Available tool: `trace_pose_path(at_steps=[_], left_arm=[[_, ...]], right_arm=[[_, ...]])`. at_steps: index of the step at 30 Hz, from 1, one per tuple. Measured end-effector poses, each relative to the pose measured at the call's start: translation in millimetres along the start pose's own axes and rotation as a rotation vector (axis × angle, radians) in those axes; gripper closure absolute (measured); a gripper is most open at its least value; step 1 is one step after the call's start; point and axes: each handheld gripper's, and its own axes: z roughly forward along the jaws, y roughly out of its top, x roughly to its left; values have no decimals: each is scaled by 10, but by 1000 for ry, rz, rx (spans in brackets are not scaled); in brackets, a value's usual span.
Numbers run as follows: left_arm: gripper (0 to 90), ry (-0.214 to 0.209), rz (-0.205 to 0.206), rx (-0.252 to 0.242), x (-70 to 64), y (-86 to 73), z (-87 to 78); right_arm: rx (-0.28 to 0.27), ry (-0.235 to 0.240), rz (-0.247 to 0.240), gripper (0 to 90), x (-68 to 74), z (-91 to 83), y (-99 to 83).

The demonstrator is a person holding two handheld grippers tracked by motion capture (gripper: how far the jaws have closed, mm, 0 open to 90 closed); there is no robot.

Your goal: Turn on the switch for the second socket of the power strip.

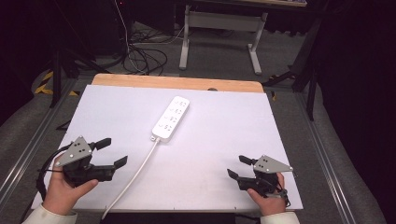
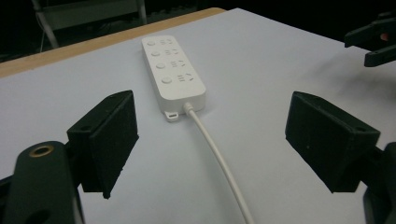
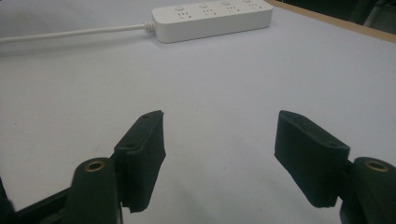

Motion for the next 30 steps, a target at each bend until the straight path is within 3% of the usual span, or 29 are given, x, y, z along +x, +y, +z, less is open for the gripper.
trace_pose_path(at_steps=[4,8,11,15,19,23,27,30], left_arm=[[182,7,12,-16,36,-173,-27],[184,-28,-29,-39,95,-359,-40],[184,-21,-24,-40,112,-434,-49],[190,-19,-58,-11,121,-562,-8],[190,1,-58,20,132,-660,16],[190,18,-10,70,116,-746,19],[203,-8,-15,97,103,-805,21],[202,-10,-19,88,101,-802,28]], right_arm=[[1,0,0,333,1,0,0],[0,0,-2,333,2,-1,1],[1,1,-3,333,1,-1,0],[0,3,-4,333,2,-5,0],[0,3,-4,333,-2,-4,-2],[0,4,-3,333,-4,-3,-3],[2,4,-2,333,-9,0,-7],[4,3,-2,333,-9,1,-7]])
